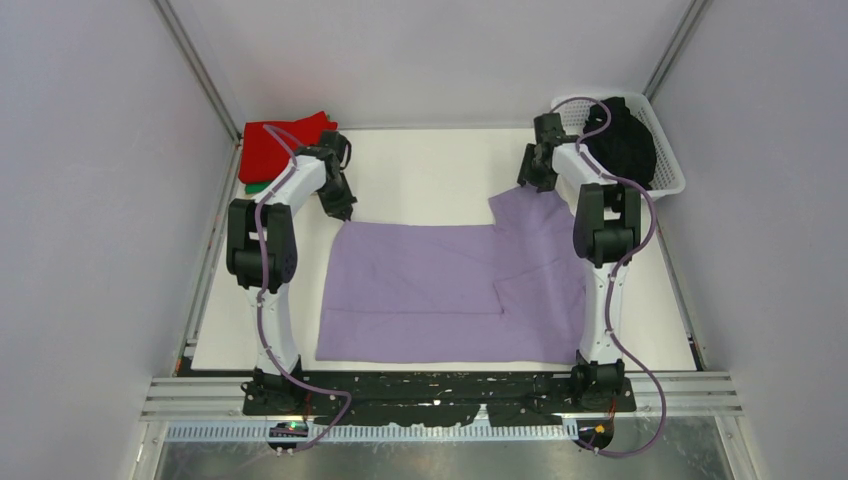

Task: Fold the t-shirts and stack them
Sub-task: Grab the side of the flattened tshirt furthest away from the robot with both arms, then fold the other side of the tshirt into a rectangle

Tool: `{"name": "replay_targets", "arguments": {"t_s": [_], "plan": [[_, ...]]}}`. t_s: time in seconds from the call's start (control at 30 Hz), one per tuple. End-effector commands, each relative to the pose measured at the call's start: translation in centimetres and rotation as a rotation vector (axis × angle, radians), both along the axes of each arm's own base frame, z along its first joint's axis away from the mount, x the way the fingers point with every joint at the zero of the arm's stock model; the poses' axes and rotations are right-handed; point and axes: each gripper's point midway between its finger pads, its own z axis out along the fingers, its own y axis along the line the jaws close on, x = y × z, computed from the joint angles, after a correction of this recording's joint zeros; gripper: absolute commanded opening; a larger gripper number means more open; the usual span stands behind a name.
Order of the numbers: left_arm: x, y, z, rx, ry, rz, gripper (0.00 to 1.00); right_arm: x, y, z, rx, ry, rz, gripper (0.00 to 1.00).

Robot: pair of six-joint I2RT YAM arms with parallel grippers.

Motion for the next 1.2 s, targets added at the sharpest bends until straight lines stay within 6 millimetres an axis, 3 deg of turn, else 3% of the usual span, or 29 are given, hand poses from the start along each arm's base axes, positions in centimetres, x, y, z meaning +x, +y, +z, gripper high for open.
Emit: {"name": "replay_targets", "arguments": {"t_s": [0.0,0.13,0.27,0.47,0.53,0.57,0.6,0.63,0.67,0.7,0.73,0.8,0.87,0.9,0.93,0.97,1.0,1.13,1.17], "plan": [[1.4,-0.3,2.1,-0.029,-0.067,0.008,0.0,-1.1,1.0,-0.5,0.068,0.015,-0.048,0.43],[1.5,-0.4,2.3,-0.033,-0.072,0.006,0.0,-1.5,1.3,-0.7,0.097,0.0,-0.077,0.2],[1.5,-0.4,2.4,-0.034,-0.073,0.005,0.0,-1.2,1.5,0.0,0.111,-0.039,-0.073,0.06],[1.0,-0.5,2.9,-0.048,-0.078,0.001,0.0,-0.9,1.8,3.1,0.103,-0.125,-0.005,0.05],[0.6,-0.6,3.3,-0.053,-0.089,-0.001,0.0,-1.5,1.9,5.3,0.091,-0.178,0.027,0.05],[0.2,-0.6,3.4,-0.059,-0.091,-0.002,0.0,-2.2,2.0,5.0,0.082,-0.173,0.038,0.05],[0.0,-0.8,3.6,-0.067,-0.101,-0.007,0.0,-2.6,2.0,6.3,0.075,-0.2,0.055,0.05],[-0.2,-0.8,3.9,-0.074,-0.109,-0.01,0.0,-3.5,2.1,5.6,0.073,-0.187,0.068,0.05],[-0.4,-0.9,4.1,-0.079,-0.119,-0.013,0.0,-3.9,2.2,6.9,0.072,-0.214,0.087,0.05],[-0.7,-1.0,4.4,-0.083,-0.129,-0.018,0.0,-4.9,2.2,6.3,0.065,-0.203,0.099,0.05],[-1.0,-1.1,4.4,-0.083,-0.136,-0.025,0.0,-5.4,2.3,7.3,0.065,-0.224,0.107,0.05],[-1.7,-1.3,4.9,-0.085,-0.152,-0.04,0.0,-7.5,2.3,7.0,0.06,-0.212,0.117,0.05],[-2.7,-1.5,5.3,-0.084,-0.16,-0.055,0.0,-8.6,2.1,8.2,0.055,-0.236,0.116,0.05],[-3.3,-1.5,5.3,-0.083,-0.159,-0.061,0.0,-9.6,2.0,7.7,0.052,-0.218,0.117,0.05],[-3.9,-1.6,5.3,-0.082,-0.161,-0.067,0.0,-10.2,2.1,8.9,0.051,-0.244,0.119,0.05],[-4.5,-1.7,5.4,-0.081,-0.165,-0.071,0.0,-11.3,2.0,8.3,0.047,-0.227,0.119,0.05],[-5.0,-1.8,5.4,-0.081,-0.169,-0.076,0.0,-12.0,2.0,9.4,0.039,-0.248,0.118,0.05],[-7.3,-1.8,5.8,-0.069,-0.188,-0.092,0.0,-15.8,1.4,10.1,0.005,-0.24,0.118,0.05],[-7.9,-1.6,5.6,-0.06,-0.182,-0.093,0.0,-16.4,1.4,11.0,0.005,-0.264,0.118,0.05]]}}
